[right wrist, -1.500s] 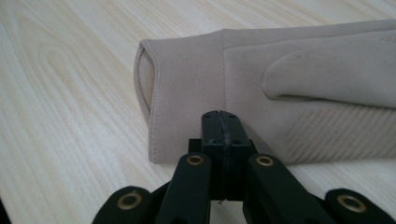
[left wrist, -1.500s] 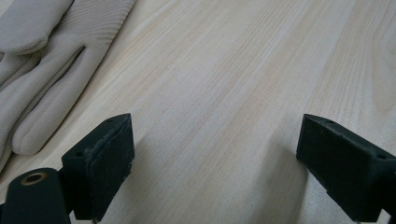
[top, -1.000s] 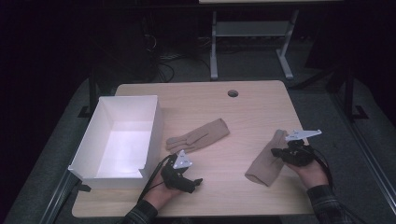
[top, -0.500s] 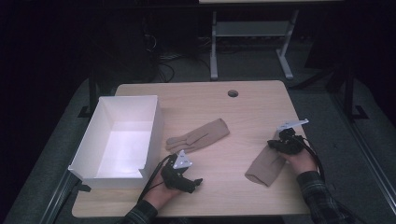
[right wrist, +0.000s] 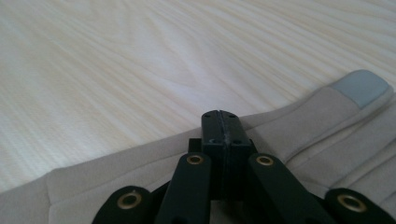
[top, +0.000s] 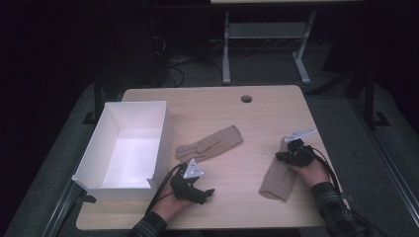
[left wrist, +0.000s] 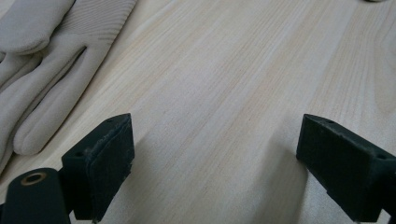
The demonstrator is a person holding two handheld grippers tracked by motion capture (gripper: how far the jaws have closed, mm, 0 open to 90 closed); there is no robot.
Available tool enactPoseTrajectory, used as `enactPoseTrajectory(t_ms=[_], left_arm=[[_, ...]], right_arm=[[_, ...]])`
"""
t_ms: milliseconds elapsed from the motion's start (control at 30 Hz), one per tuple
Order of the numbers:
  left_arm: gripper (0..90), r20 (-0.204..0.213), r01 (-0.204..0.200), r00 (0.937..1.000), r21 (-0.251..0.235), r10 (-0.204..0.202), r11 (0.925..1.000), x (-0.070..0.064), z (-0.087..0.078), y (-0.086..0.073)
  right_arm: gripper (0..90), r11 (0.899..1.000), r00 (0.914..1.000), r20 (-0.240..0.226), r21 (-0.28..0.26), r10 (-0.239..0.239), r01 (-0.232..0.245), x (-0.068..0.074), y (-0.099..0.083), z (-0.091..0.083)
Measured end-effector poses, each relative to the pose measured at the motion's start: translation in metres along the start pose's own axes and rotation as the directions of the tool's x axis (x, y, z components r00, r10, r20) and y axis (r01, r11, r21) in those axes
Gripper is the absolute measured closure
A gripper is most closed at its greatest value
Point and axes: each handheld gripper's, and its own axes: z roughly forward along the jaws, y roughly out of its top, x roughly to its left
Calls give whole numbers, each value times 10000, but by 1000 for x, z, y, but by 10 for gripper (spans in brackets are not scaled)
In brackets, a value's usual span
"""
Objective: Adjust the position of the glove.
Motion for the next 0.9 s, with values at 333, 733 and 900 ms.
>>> enactPoseTrajectory(t_ms=[333,733,900], left_arm=[[106,0,-1,10000,0,1,10000,0,0,0],[106,1,0,10000,-2,0,10000,0,0,0],[106,-1,1,10000,-4,-1,10000,0,0,0]], right_arm=[[896,9981,9951,-784,-184,-601,588,25,16,17],[867,9958,9915,-966,-346,-872,842,33,19,18],[802,9935,9939,-824,-933,-729,651,29,17,1]])
